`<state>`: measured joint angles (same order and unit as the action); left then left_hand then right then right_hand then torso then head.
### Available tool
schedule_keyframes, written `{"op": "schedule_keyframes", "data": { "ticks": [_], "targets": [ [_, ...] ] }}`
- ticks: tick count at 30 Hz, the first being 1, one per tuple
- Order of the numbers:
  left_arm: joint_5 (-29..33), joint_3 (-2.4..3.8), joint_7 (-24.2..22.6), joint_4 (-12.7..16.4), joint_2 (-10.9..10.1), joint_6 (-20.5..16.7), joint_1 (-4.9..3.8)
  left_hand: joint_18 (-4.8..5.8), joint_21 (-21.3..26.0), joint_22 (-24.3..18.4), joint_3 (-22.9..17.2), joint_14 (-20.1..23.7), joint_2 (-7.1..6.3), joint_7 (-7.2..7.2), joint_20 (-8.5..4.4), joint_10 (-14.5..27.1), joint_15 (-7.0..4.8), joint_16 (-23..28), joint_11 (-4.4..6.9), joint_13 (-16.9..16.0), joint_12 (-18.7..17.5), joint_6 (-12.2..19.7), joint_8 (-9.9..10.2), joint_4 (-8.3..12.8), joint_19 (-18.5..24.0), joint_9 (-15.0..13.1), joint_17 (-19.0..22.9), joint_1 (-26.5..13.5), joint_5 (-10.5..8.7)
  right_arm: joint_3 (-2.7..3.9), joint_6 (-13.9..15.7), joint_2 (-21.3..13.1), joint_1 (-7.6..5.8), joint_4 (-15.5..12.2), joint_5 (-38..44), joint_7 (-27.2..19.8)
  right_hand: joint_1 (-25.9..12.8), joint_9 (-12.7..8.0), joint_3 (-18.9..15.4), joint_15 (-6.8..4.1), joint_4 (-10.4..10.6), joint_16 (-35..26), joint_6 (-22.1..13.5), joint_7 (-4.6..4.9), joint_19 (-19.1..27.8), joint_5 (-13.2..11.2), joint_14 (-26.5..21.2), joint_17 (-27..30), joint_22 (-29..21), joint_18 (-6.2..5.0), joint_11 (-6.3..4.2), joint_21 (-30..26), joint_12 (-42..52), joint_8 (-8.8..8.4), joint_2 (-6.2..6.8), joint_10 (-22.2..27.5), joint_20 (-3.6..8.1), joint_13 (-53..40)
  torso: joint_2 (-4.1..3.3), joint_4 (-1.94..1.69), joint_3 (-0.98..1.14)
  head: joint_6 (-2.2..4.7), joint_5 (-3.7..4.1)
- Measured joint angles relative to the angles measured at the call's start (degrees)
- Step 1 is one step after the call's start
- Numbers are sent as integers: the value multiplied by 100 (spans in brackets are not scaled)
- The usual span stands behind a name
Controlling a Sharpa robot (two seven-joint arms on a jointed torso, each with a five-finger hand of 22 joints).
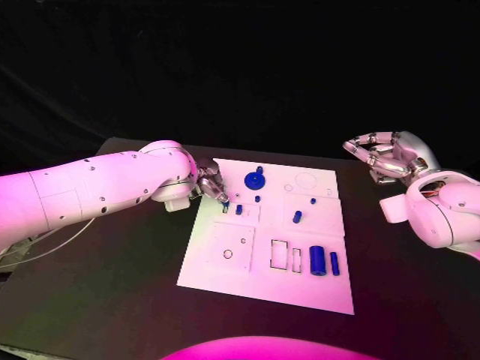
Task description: Assemble the parts on the task board
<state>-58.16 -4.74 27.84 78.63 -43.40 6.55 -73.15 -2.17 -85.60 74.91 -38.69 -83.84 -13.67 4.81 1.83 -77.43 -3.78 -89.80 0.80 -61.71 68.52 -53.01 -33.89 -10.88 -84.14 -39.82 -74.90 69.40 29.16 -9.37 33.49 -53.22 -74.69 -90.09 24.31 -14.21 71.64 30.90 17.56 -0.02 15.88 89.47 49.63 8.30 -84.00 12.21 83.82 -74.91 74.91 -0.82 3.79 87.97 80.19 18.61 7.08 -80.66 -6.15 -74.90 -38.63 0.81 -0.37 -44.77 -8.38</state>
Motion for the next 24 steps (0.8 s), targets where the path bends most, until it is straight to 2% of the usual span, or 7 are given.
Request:
{"op": "schedule_keyframes", "data": {
  "ticks": [16, 24],
  "targets": [
    [-245, -1, 3, 55, 2, 219, 6, 0, 0, 0, 0, 1, -30, -3, 0, 1, 1, 0, 0, 1, 0, -5, -3, 0, 0, -42, 0, -30, 53, -1, -8, -8, 7, 2, -29, -13, 0, -1, 0, 0, 0, 0, 0, 0, 0, 33, 0, 0, 4, 0, 0, 0, 0, 0, 0, 0, 0, -5, 4, 2, 5, -41, -29],
    [-279, -5, 11, 68, 6, 331, 7, 0, 1, 0, -31, 1, -60, -4, 0, 1, 1, 0, -1, 1, 0, -5, -24, 31, 0, -90, 0, -61, 53, -1, -8, -2, 10, 6, -33, -19, 0, -1, 0, 0, 0, 0, 0, 0, 0, 33, 0, -4, 4, 0, 0, 0, 0, 0, 0, 0, 0, -4, 5, 3, 4, -89, -25]
  ]
}}
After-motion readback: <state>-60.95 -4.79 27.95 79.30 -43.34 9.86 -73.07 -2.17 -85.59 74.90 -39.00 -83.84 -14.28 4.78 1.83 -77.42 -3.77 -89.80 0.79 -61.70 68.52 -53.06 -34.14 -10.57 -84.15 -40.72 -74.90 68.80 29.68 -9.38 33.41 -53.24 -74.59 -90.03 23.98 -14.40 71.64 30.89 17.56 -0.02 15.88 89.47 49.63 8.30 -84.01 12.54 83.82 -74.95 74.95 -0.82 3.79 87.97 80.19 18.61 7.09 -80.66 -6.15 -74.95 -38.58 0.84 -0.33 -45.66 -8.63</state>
